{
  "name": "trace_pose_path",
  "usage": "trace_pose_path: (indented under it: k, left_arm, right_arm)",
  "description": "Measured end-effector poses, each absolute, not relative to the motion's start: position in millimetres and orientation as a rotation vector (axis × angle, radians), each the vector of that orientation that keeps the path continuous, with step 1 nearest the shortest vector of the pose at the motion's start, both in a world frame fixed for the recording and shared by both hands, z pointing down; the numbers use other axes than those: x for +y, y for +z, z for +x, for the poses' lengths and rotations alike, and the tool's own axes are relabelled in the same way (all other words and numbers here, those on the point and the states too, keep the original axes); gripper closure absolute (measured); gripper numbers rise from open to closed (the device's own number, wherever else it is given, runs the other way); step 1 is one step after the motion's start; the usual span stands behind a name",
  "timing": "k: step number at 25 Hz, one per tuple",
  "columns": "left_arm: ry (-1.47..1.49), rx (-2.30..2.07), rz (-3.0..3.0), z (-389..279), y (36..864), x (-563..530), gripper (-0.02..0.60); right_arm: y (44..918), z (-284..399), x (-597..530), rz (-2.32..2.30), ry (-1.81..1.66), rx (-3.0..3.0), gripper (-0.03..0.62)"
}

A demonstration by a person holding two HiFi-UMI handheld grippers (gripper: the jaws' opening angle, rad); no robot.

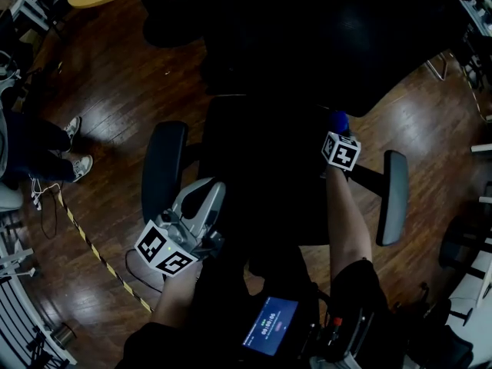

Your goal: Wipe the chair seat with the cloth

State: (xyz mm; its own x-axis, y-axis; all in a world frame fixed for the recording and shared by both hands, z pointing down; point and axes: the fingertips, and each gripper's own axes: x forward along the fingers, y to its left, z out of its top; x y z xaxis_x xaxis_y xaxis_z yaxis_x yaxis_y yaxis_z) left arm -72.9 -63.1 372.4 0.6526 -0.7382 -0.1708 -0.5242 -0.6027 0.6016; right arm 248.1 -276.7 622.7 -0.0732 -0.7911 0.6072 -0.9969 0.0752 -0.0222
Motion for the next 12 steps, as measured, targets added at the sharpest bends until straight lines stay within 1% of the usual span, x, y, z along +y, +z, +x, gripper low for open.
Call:
trace_pose_path:
  k: [2,8,10,12]
  left_arm:
    - [-0.568,-0.979,2.351,-75.0,371.4,-62.5,0.591]
    - [-0.589,-0.987,2.324,-83.1,365.6,-54.0,0.591]
    - [-0.588,-0.988,2.316,-86.0,366.2,-51.1,0.591]
    - [-0.598,-0.982,2.315,-87.2,365.3,-50.2,0.591]
  right_arm:
    - [615.0,200.5,-272.1,1.712,0.622,-2.008,0.513]
    - [607.9,3.4,-253.8,1.332,0.632,-2.314,0.513]
    - [612.0,-49.3,-245.2,1.210,0.645,-2.368,0.513]
    - [622.9,-87.9,-235.5,1.102,0.663,-2.389,0.513]
